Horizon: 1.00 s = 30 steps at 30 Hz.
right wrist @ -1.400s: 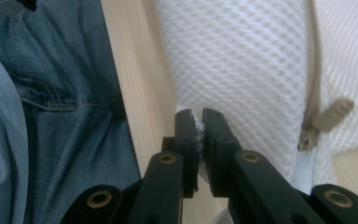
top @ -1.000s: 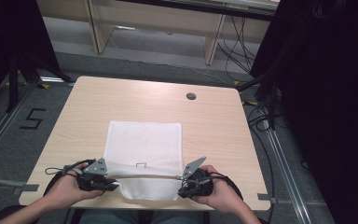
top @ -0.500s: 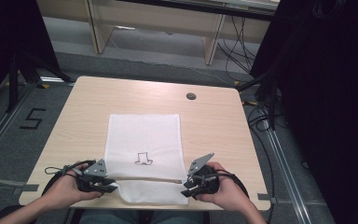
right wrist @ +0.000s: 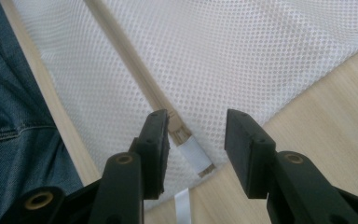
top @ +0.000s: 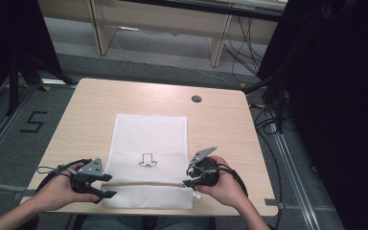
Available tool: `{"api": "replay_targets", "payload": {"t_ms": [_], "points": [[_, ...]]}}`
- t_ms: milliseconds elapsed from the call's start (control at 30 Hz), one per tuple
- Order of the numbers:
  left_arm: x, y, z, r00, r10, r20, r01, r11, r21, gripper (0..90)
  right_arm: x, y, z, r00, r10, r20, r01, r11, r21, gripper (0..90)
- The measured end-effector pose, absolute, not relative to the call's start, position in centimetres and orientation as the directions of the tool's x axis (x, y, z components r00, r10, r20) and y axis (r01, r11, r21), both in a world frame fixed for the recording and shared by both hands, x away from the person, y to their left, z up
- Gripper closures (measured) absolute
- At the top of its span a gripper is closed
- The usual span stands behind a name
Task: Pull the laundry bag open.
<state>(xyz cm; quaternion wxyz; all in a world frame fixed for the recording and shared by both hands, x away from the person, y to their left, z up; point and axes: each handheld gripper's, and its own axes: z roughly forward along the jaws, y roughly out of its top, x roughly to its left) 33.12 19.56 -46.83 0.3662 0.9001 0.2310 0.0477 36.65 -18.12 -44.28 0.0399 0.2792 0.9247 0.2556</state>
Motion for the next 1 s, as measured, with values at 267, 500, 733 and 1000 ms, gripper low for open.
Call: {"api": "replay_targets", "payload": {"t_ms": [267, 500, 733, 1000], "points": [[33.8, 19.7, -45.8, 0.856, 0.508, -0.095, 0.398, -0.529, 0.749, 43.6, 37.1, -17.9, -44.6, -0.823, 0.56, 0.095, 0.528, 0.694, 0.489, 74.9], [35.1, 17.1, -47.7, 0.888, 0.448, -0.107, 0.405, -0.648, 0.645, 75.6, 36.9, -17.0, -45.2, -0.833, 0.544, 0.103, 0.526, 0.718, 0.456, 86.2], [35.8, 15.5, -49.2, 0.903, 0.42, -0.085, 0.391, -0.728, 0.563, 84.5, 37.1, -17.1, -46.1, -0.829, 0.542, 0.138, 0.543, 0.72, 0.431, 90.0], [36.3, 14.8, -49.4, 0.912, 0.408, -0.05, 0.366, -0.75, 0.551, 84.7, 36.8, -16.9, -47.0, -0.827, 0.548, 0.128, 0.551, 0.744, 0.377, 89.3]]}}
